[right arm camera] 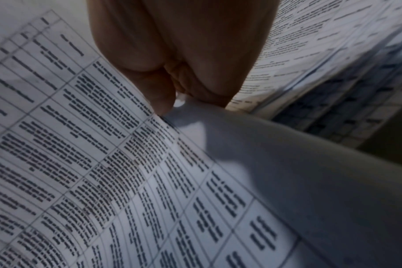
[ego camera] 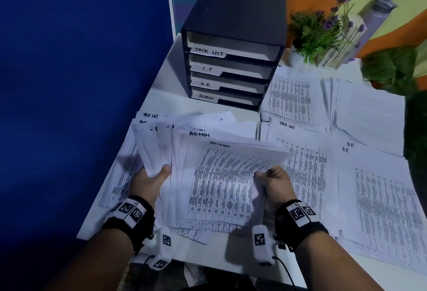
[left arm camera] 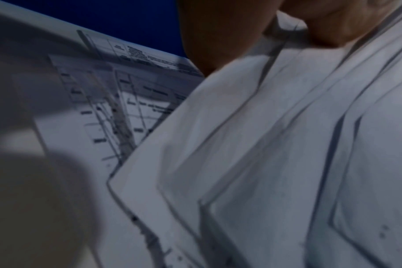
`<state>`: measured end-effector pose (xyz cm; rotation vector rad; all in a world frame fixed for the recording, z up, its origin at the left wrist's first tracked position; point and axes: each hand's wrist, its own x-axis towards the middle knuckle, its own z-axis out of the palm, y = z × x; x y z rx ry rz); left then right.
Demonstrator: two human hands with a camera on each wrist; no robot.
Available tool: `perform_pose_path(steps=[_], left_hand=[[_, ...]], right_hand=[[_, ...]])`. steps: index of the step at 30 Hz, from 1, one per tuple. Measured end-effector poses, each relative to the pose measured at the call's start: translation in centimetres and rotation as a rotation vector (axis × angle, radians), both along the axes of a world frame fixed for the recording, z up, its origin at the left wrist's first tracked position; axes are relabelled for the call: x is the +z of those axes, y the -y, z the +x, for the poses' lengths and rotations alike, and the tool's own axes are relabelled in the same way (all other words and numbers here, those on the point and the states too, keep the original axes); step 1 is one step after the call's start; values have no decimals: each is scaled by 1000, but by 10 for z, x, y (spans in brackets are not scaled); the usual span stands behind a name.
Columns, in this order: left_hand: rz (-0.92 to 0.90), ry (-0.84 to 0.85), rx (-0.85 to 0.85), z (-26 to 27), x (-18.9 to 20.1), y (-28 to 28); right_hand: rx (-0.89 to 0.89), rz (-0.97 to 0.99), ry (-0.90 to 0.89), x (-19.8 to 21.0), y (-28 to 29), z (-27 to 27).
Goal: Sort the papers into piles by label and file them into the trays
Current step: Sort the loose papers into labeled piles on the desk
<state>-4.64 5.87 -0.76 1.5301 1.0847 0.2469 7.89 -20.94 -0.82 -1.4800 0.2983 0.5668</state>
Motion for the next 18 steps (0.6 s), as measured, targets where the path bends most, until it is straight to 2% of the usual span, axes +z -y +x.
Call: perform_pose_path(steps=[4, 7, 11, 18], left_hand=[[41, -37, -12, 0, 5, 2], [1, -28, -51, 4, 7, 5], [-60, -67, -83, 8, 2, 7], [-50, -26, -29, 9, 14, 9]], right_hand=[[-2, 12, 1, -2, 3, 2], [-46, 83, -31, -3, 0, 1], [-17, 95, -17, 3, -6, -2], [-34, 82, 32, 5, -2, -1]])
